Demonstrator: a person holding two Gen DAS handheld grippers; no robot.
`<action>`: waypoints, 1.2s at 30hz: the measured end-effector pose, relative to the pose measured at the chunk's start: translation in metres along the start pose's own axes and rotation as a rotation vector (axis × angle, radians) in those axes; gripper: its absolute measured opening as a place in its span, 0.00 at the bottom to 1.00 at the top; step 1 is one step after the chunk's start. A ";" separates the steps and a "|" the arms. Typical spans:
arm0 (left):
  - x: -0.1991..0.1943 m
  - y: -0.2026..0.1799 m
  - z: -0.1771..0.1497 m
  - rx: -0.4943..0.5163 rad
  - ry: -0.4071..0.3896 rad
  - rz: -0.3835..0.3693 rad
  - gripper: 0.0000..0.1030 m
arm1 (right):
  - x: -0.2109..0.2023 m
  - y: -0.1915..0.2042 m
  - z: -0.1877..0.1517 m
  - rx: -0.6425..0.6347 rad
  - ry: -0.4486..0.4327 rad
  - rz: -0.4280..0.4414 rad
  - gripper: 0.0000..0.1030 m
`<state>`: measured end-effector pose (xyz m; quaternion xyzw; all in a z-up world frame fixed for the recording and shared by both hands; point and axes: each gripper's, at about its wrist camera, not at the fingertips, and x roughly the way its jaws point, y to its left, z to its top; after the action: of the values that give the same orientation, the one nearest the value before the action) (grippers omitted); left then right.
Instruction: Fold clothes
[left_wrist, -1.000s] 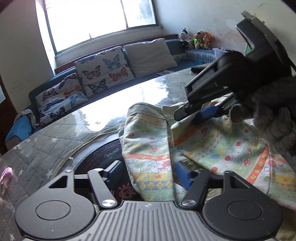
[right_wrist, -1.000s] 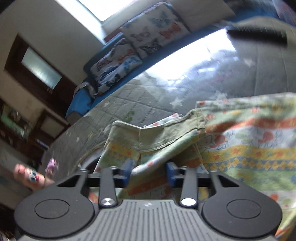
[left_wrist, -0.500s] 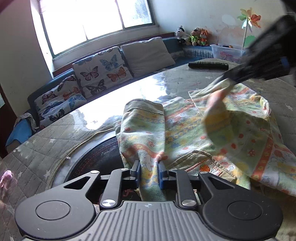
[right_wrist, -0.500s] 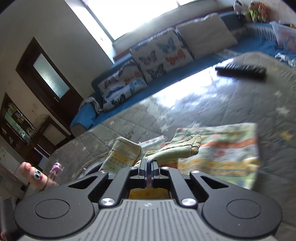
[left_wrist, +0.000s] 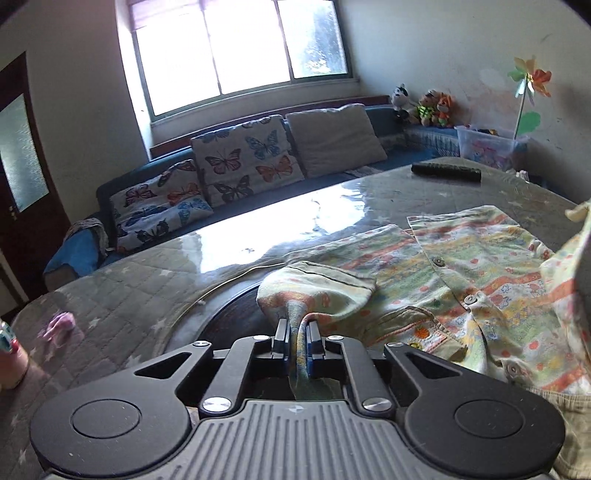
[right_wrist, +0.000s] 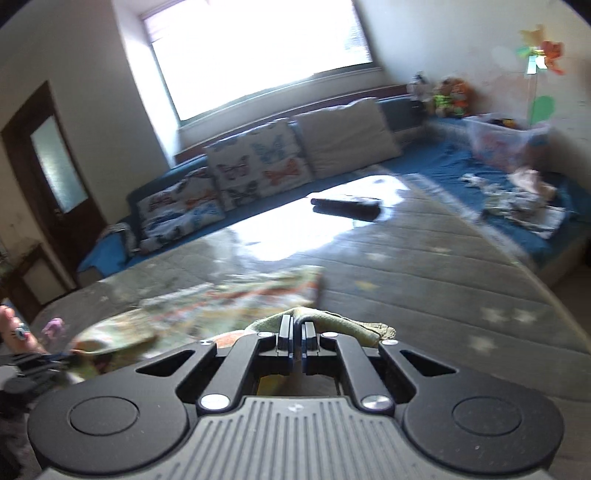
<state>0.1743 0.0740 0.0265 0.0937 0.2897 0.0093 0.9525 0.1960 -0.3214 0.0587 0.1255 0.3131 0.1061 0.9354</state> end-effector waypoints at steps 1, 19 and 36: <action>-0.006 0.003 -0.003 -0.009 -0.001 0.006 0.08 | -0.005 -0.008 -0.003 0.009 -0.001 -0.022 0.03; -0.065 0.032 -0.067 -0.119 0.112 0.059 0.06 | -0.026 -0.103 -0.055 0.109 0.081 -0.344 0.22; -0.072 0.009 -0.052 -0.060 0.044 0.122 0.75 | 0.029 -0.015 -0.091 -0.457 0.020 -0.465 0.91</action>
<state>0.0861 0.0870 0.0250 0.0825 0.3039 0.0779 0.9459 0.1646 -0.3123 -0.0320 -0.1635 0.3107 -0.0418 0.9354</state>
